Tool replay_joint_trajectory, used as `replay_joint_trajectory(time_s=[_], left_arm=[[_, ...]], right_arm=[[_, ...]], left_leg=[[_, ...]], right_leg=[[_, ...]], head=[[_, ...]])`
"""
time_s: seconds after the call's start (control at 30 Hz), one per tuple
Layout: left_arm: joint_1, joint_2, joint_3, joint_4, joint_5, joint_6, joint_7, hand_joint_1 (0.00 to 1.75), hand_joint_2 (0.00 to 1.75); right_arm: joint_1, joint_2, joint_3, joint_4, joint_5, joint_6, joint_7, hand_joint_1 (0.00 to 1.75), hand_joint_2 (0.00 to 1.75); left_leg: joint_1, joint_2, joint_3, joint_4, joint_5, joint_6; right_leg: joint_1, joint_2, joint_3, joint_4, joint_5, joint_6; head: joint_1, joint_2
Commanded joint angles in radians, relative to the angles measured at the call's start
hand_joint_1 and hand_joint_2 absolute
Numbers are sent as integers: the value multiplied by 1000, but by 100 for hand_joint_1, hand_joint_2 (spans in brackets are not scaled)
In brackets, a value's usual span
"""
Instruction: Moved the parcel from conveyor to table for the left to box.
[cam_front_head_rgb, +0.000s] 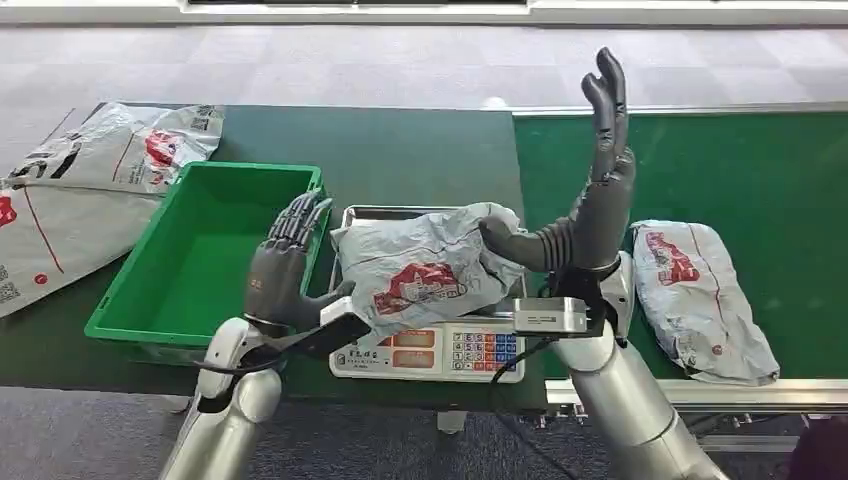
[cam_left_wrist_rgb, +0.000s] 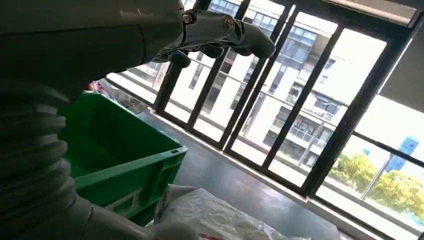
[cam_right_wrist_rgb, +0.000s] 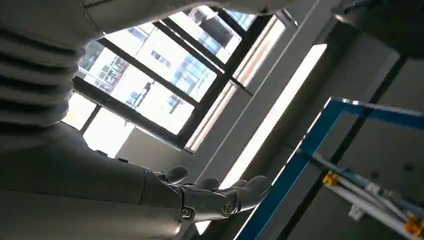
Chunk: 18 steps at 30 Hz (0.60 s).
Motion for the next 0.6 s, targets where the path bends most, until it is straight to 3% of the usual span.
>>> replay_joint_trajectory(time_s=[0.03, 0.17, 0.3, 0.43, 0.6], left_arm=[[-259, 18, -162, 440, -75, 35, 36, 0, 175], [-258, 20, -165, 449, -74, 44, 33, 0, 175], [-347, 2, -308, 617, -300, 47, 127, 0, 175], [-416, -56, -380, 777, -353, 24, 94, 0, 175], [-446, -77, -394, 836, -335, -8, 45, 0, 175]], right_arm=[[116, 91, -118, -120, -7, -7, -18, 0, 175], [114, 88, -116, -122, -7, -7, -12, 0, 175], [111, 105, -128, -122, 27, -7, 17, 0, 175], [106, 127, -168, -103, 51, -7, 24, 0, 175], [123, 152, -205, -112, 61, -7, 4, 0, 175]], left_leg=[[0, -2, 0, -1, 1, 0], [0, 1, 0, 0, 0, 0], [1, 0, 0, 0, 0, 0], [0, 0, 0, 0, 1, 1], [0, 1, 0, -2, 1, 1]], right_leg=[[0, -3, 1, -1, 0, -1], [0, 1, 0, -1, 0, 0], [1, 0, 0, -1, 0, 0], [1, 0, 0, -1, 0, 0], [1, 1, 2, -3, 1, 0]], head=[[0, 0], [0, 0], [0, 0], [0, 0], [0, 0]])
